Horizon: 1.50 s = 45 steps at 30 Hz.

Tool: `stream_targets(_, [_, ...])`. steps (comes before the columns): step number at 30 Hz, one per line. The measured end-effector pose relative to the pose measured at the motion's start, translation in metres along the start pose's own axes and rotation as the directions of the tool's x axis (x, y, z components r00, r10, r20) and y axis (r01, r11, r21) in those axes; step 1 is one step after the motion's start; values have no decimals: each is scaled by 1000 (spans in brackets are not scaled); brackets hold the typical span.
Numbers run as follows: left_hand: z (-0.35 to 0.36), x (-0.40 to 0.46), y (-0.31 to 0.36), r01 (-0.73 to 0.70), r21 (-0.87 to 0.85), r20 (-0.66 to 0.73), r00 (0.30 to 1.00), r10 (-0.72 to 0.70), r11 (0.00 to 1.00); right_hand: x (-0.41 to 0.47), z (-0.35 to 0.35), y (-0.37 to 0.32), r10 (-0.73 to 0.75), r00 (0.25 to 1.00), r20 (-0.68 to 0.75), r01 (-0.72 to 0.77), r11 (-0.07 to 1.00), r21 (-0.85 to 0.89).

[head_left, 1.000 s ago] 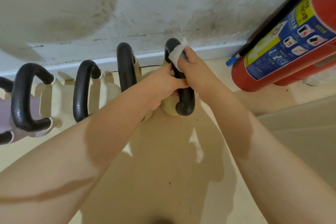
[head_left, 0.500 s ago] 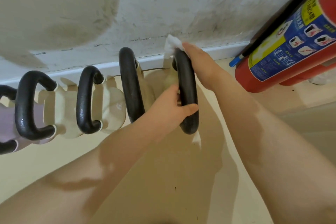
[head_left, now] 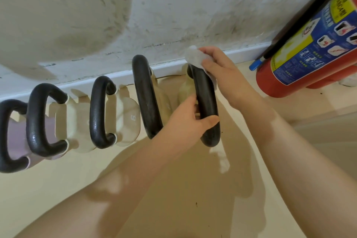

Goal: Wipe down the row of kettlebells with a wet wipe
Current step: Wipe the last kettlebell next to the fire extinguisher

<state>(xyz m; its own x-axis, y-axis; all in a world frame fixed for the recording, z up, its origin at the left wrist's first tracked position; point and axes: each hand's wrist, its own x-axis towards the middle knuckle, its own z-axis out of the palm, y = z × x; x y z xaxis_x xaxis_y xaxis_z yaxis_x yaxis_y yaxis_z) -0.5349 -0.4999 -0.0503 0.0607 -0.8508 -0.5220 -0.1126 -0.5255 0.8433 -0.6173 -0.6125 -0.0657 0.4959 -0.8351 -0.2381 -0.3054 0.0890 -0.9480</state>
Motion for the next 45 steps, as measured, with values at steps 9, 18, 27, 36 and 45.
stream_targets(9, [-7, 24, 17, 31, -58, -35, 999, -33, 998, 52, -3, -21, -107, 978, 178, 207, 576, -791])
stream_targets(18, [-11, 18, -6, 145, -129, -19, 989, -149, 981, 60, 3, -44, 195, 895, 400, 418, -56, -907])
stream_targets(27, [-15, 12, 3, 140, -512, -145, 958, -246, 847, 30, 12, -37, 106, 890, 443, 454, -277, -847])
stream_targets(36, [-7, -8, 14, 116, -431, -178, 961, -211, 895, -13, -9, -25, -82, 840, 537, 535, -38, -844])
stream_targets(45, [-4, -30, 17, 113, -439, -95, 981, -172, 891, -82, 2, 64, -462, 720, 518, 523, -130, -843])
